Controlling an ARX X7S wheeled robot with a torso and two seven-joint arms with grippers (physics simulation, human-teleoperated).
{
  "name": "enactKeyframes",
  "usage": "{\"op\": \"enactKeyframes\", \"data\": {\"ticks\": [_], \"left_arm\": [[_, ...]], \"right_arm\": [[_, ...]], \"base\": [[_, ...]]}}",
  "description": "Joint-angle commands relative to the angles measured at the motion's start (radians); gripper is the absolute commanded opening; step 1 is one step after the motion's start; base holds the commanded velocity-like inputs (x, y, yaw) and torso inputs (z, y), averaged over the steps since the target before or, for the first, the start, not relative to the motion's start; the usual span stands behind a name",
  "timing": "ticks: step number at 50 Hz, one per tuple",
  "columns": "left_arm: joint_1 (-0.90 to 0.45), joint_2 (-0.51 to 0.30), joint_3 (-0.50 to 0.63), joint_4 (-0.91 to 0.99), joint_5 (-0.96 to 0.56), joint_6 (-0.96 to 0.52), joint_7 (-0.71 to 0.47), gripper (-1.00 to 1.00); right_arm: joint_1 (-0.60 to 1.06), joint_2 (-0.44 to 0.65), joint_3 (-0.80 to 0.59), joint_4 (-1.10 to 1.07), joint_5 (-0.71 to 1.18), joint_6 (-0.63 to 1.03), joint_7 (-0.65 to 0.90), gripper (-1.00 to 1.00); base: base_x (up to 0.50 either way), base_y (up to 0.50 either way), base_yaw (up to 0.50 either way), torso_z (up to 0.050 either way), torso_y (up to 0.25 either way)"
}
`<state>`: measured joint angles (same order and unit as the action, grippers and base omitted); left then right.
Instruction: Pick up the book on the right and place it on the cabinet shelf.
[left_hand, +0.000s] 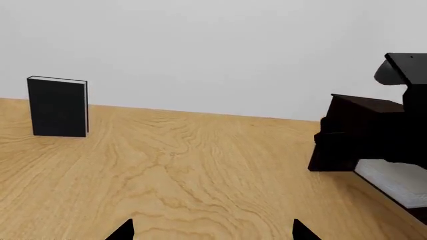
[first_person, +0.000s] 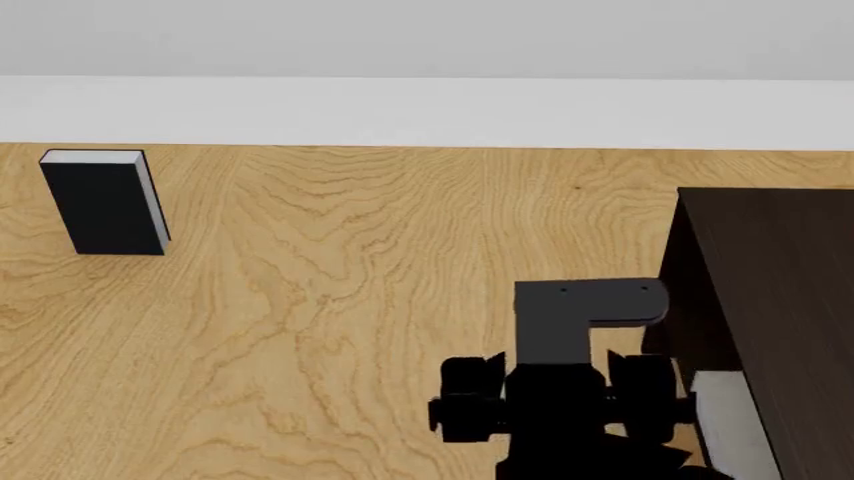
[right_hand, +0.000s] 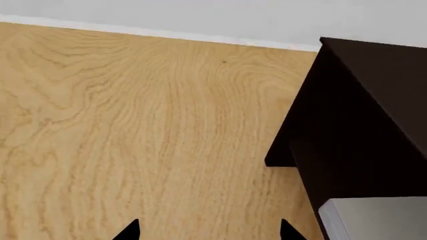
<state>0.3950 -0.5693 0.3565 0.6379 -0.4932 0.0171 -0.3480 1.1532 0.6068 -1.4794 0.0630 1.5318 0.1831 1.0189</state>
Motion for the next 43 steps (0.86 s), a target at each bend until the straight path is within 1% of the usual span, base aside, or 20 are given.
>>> {"op": "enactKeyframes", "data": {"ticks": [1, 9, 21, 29, 32, 36, 39, 43], "left_arm": [[0.001, 0.002, 0.006, -0.006, 0.004, 0.007, 0.001, 1.00], [-0.001, 0.002, 0.009, -0.007, 0.007, 0.010, 0.002, 1.00], [0.014, 0.002, 0.013, -0.004, 0.016, 0.023, -0.003, 1.00], [0.029, -0.001, 0.015, 0.002, 0.029, 0.037, -0.006, 1.00], [0.031, -0.003, 0.016, 0.004, 0.031, 0.039, -0.005, 1.00], [0.035, -0.005, 0.017, 0.009, 0.034, 0.039, -0.009, 1.00], [0.038, -0.007, 0.014, 0.012, 0.030, 0.040, -0.012, 1.00], [0.042, -0.008, 0.013, 0.013, 0.032, 0.044, -0.014, 1.00]], "right_arm": [[0.060, 0.047, 0.007, -0.154, -0.037, 0.019, 0.052, 1.00], [0.085, 0.107, 0.014, -0.276, -0.119, 0.000, 0.121, 1.00], [0.061, 0.277, 0.029, -0.548, -0.194, -0.048, 0.262, 1.00], [0.067, 0.391, 0.000, -0.736, -0.290, 0.020, 0.395, 1.00], [0.048, 0.427, -0.001, -0.786, -0.342, -0.007, 0.391, 1.00], [-0.003, 0.481, -0.001, -0.839, -0.428, -0.082, 0.389, 1.00], [-0.055, 0.531, -0.015, -0.877, -0.533, -0.152, 0.343, 1.00], [-0.125, 0.582, -0.038, -0.888, -0.604, -0.232, 0.324, 1.00]], "base": [[0.00, 0.00, 0.00, 0.000, 0.000], [0.00, 0.00, 0.00, 0.000, 0.000], [0.00, 0.00, 0.00, 0.000, 0.000], [0.00, 0.00, 0.00, 0.000, 0.000], [0.00, 0.00, 0.00, 0.000, 0.000], [0.00, 0.00, 0.00, 0.000, 0.000], [0.00, 0.00, 0.00, 0.000, 0.000], [0.00, 0.00, 0.00, 0.000, 0.000]]}}
